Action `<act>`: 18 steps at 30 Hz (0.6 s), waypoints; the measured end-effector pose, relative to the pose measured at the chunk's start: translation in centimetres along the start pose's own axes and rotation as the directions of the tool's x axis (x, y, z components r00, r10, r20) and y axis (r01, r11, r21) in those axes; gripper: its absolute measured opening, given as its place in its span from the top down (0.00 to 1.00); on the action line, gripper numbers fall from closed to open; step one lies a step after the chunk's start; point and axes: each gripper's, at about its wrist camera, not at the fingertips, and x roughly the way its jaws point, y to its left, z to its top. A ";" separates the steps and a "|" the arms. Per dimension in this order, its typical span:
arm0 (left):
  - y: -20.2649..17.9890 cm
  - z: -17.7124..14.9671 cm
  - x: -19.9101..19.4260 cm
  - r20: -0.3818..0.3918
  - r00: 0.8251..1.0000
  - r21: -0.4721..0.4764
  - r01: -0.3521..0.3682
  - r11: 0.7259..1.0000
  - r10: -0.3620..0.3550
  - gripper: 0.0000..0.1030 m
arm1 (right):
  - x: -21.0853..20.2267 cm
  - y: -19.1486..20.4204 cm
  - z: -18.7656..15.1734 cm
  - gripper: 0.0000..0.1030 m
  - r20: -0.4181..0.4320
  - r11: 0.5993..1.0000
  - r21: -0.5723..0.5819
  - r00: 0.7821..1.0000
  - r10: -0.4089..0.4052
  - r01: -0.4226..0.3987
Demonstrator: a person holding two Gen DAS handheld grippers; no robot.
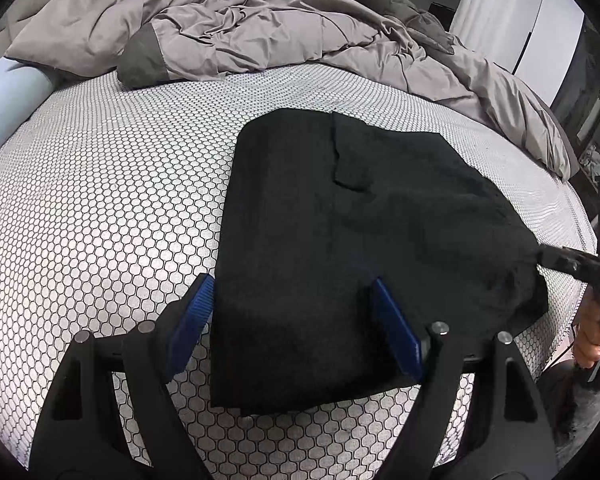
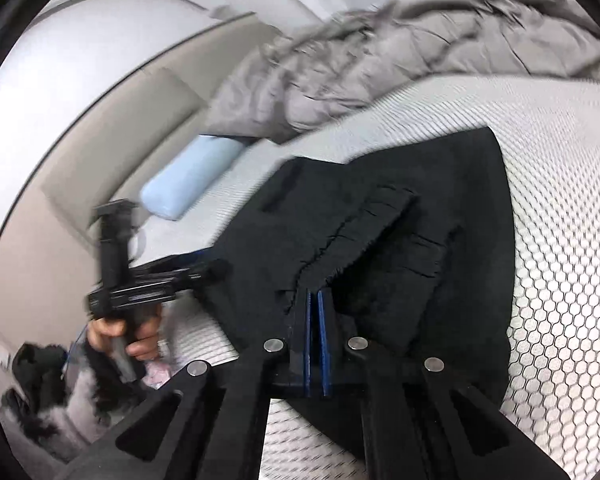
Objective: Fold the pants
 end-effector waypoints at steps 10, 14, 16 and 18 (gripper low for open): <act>-0.6 -0.5 0.8 -0.028 0.999 0.037 -0.024 0.999 0.025 0.24 | 2.2 -4.8 -0.4 0.76 -0.098 0.975 0.223 0.995 0.019 0.004; -0.6 -0.7 1.3 -0.043 0.999 0.045 -0.028 0.999 0.030 0.23 | 3.3 -4.3 -0.2 0.57 -0.102 0.976 0.218 0.994 0.048 -0.025; -0.7 -0.8 1.3 -0.041 0.999 0.049 -0.029 0.998 0.031 0.23 | 4.1 -4.4 0.1 0.57 -0.105 0.974 0.226 0.994 0.035 -0.010; -0.7 -0.8 1.4 -0.041 0.999 0.048 -0.028 0.998 0.030 0.23 | 4.6 -4.8 0.3 0.57 -0.092 0.968 0.252 0.995 0.036 -0.012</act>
